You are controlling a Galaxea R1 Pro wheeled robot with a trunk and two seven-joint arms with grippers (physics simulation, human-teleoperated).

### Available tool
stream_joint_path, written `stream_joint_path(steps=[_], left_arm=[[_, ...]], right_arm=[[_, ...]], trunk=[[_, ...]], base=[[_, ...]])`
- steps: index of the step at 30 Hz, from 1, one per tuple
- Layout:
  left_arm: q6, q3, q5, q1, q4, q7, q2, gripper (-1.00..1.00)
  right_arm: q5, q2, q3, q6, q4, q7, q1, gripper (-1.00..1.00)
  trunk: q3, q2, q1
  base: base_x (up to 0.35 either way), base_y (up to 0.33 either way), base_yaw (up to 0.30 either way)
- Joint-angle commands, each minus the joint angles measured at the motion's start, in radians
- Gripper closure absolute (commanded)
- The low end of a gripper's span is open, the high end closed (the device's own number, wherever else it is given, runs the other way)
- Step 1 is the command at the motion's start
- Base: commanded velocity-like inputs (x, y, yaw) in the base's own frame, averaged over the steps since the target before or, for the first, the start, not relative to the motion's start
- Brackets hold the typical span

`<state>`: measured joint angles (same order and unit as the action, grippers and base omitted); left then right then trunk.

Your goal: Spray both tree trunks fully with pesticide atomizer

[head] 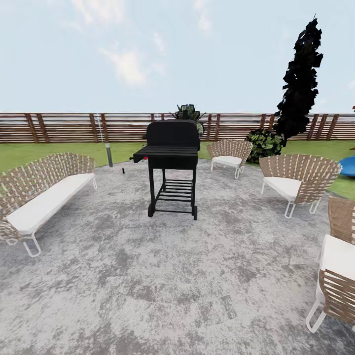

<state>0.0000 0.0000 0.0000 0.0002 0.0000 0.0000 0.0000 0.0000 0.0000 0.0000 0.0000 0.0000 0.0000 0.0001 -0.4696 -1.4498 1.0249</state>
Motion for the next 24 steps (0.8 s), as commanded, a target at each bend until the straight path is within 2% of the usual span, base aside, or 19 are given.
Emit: stream_joint_path(steps=[1,5,24], left_arm=[[0.000,0.000,0.000,0.000,0.000,0.000,0.000,-1.00],[-0.002,0.003,0.003,0.023,-0.023,-0.003,-0.020,-1.00],[-0.002,0.003,0.003,0.031,-0.025,-0.003,-0.020,-1.00]], right_arm=[[0.000,0.000,0.000,0.000,0.000,0.000,0.000,-1.00],[0.002,-0.002,0.003,0.002,0.000,0.003,0.023,-1.00],[0.002,-0.002,0.003,0.002,0.000,0.003,0.031,-1.00]], trunk=[[0.000,0.000,0.000],[0.000,0.000,0.000],[0.000,0.000,0.000]], base=[[0.000,0.000,0.000],[0.000,0.000,0.000],[0.000,0.000,0.000]])
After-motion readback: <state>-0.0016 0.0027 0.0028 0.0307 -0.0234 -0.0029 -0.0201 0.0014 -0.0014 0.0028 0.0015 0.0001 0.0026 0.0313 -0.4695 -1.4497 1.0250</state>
